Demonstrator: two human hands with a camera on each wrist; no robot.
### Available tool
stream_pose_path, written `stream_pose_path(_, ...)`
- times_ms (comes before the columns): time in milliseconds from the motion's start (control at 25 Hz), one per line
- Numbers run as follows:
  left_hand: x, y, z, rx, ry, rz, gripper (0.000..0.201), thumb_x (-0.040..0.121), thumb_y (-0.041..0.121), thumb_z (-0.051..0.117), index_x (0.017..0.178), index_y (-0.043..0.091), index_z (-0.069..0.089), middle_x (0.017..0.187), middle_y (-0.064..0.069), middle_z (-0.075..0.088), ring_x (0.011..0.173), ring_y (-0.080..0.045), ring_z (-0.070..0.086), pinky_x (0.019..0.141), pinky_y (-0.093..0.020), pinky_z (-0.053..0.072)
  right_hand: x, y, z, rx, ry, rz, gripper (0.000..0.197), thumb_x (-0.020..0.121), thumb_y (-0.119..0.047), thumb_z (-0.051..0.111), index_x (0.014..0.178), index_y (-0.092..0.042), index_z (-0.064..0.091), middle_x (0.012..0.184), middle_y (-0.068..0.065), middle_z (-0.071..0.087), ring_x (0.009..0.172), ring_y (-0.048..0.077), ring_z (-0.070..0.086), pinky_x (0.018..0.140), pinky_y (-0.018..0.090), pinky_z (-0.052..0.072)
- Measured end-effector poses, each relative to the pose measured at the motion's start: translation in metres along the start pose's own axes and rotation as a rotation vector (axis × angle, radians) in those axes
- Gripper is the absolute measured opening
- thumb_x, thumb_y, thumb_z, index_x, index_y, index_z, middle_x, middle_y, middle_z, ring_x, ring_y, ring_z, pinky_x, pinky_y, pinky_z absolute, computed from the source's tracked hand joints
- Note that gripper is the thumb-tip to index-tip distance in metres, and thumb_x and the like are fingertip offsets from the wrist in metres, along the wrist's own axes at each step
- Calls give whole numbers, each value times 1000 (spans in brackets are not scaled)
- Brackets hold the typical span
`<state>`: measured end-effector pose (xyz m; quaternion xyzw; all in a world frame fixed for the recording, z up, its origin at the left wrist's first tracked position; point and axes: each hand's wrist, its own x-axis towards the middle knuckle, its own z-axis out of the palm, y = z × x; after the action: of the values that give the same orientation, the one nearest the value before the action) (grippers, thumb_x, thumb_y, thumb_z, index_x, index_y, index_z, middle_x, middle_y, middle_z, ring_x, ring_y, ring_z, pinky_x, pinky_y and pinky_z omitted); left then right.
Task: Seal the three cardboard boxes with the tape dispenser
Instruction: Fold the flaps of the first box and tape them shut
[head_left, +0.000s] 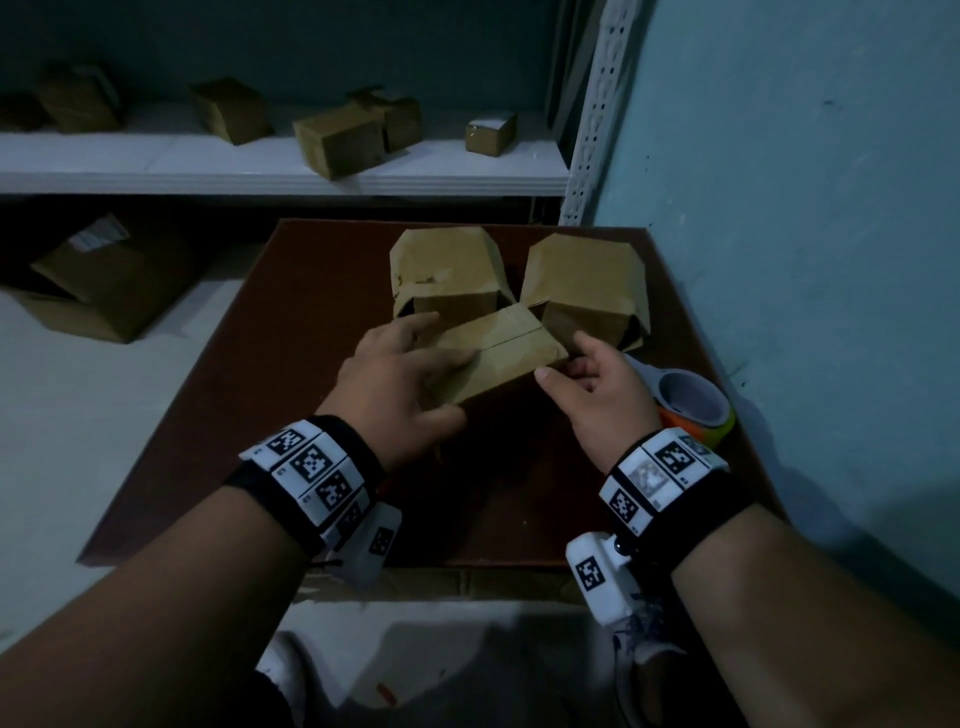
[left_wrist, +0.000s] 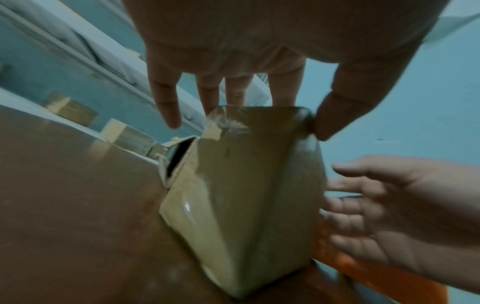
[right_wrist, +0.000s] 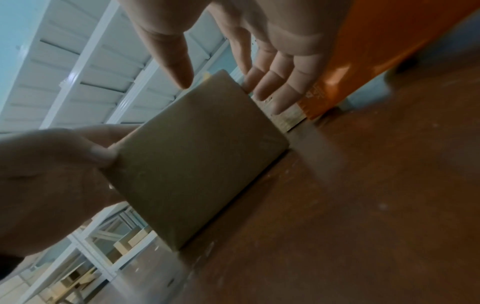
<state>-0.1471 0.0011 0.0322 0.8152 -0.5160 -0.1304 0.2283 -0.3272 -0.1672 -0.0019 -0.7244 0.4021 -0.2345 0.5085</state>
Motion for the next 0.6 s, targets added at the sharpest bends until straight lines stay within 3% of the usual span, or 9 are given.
stream_pose_path(200, 5, -9, -3, 168, 126, 18, 52, 89, 38, 69, 135, 60, 58, 165, 9, 24, 151, -28, 13, 120, -58, 18, -1, 6, 4, -41, -41, 1, 88, 92, -64, 64, 164, -31, 26, 106, -9, 71, 99, 9, 69, 95, 47, 59)
stream_pose_path(320, 9, -15, -1, 209, 182, 7, 51, 91, 32, 71, 132, 61, 60, 154, 3, 34, 140, -31, 28, 112, -53, 29, -5, 5, 6, -2, -94, -23, 83, 95, -57, 65, 164, -38, 22, 93, -7, 75, 87, 6, 72, 84, 39, 60)
stream_pose_path(440, 11, -18, 4, 235, 220, 21, 51, 92, 29, 66, 135, 56, 61, 138, 4, 42, 126, -26, 39, 104, -50, 39, -11, -2, 4, 3, -121, -60, 59, 100, -50, 63, 154, -43, 41, 86, -8, 75, 79, 0, 71, 71, 24, 52)
stream_pose_path(520, 12, -17, 5, 192, 241, 5, 47, 92, 30, 58, 135, 49, 63, 137, 6, 47, 127, -25, 42, 106, -53, 39, -10, -4, 1, -22, -80, -63, 42, 99, -53, 63, 138, -42, 53, 82, -4, 73, 72, 5, 70, 67, 28, 52)
stream_pose_path(600, 13, -16, 4, 134, 239, -7, 43, 94, 41, 53, 136, 43, 62, 145, 9, 49, 138, -24, 40, 113, -58, 33, -8, -3, -1, -17, -44, -75, 27, 98, -53, 64, 121, -38, 61, 78, 1, 71, 66, 12, 68, 65, 39, 57)
